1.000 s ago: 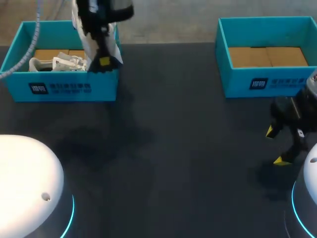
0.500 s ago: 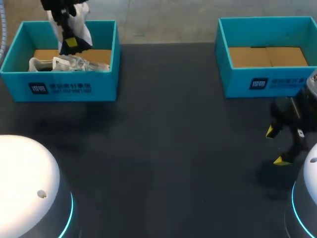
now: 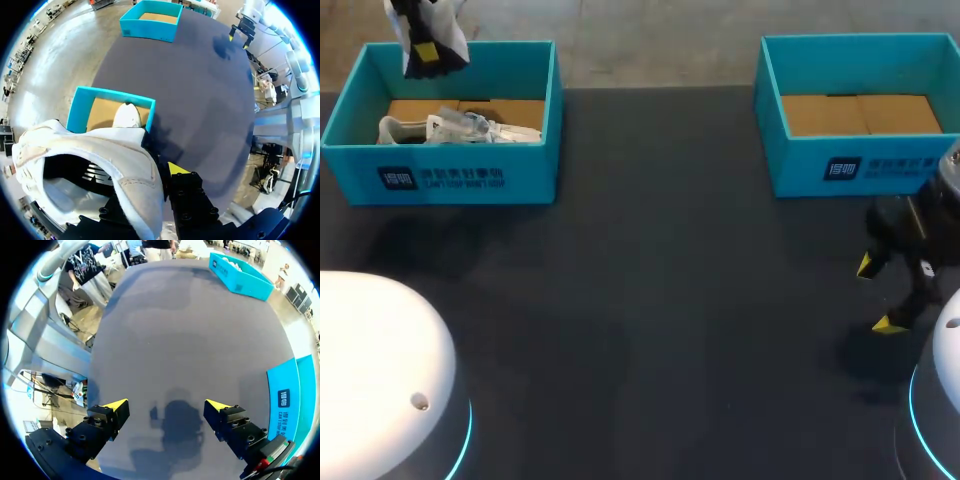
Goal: Take the shoe out of the shoebox, open the shoe tongue, remove and reinsert the insole, then place the shoe into the shoebox
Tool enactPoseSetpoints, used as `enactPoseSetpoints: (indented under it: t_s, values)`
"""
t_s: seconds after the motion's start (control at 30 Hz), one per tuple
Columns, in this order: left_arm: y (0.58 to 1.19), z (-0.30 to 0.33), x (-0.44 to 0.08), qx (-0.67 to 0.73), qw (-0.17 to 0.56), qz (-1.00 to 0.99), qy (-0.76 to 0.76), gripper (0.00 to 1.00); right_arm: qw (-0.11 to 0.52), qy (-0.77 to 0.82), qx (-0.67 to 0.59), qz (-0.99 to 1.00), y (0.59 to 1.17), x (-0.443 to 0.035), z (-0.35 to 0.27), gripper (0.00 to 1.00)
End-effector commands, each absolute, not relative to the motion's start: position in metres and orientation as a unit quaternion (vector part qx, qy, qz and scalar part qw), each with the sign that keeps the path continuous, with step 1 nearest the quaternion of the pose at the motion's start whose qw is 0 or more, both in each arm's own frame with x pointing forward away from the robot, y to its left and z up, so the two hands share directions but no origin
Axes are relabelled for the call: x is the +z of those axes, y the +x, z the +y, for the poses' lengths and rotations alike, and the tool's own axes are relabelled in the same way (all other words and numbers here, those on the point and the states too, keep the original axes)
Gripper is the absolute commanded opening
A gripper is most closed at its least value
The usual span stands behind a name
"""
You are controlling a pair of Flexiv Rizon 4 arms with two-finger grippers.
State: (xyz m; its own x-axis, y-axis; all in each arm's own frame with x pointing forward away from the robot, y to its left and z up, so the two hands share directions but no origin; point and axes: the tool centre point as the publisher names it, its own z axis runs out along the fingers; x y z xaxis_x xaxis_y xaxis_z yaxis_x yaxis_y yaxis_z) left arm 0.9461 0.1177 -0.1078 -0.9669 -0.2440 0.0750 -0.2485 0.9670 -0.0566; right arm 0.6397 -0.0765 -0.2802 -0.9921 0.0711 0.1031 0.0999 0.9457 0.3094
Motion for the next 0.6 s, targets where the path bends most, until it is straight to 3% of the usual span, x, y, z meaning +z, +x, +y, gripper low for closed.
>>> enactPoseSetpoints:
  t_s: [0.03, 0.3, 0.6]
  values:
    - [0.949, 0.117, -0.106, 0.031, 0.036, -0.991, 0.124, 0.0, 0.044, -0.044, -0.158, -0.986, 0.639, -0.281, -0.076, 1.0]
    - [0.949, 0.117, -0.106, 0.031, 0.036, -0.991, 0.124, 0.0, 0.044, -0.044, -0.158, -0.986, 0.639, -0.281, -0.076, 1.0]
    - [1.003, 0.182, -0.118, -0.027, 0.082, -0.986, -0.14, 0.0, 0.044, -0.044, -0.158, -0.986, 0.639, -0.281, -0.076, 1.0]
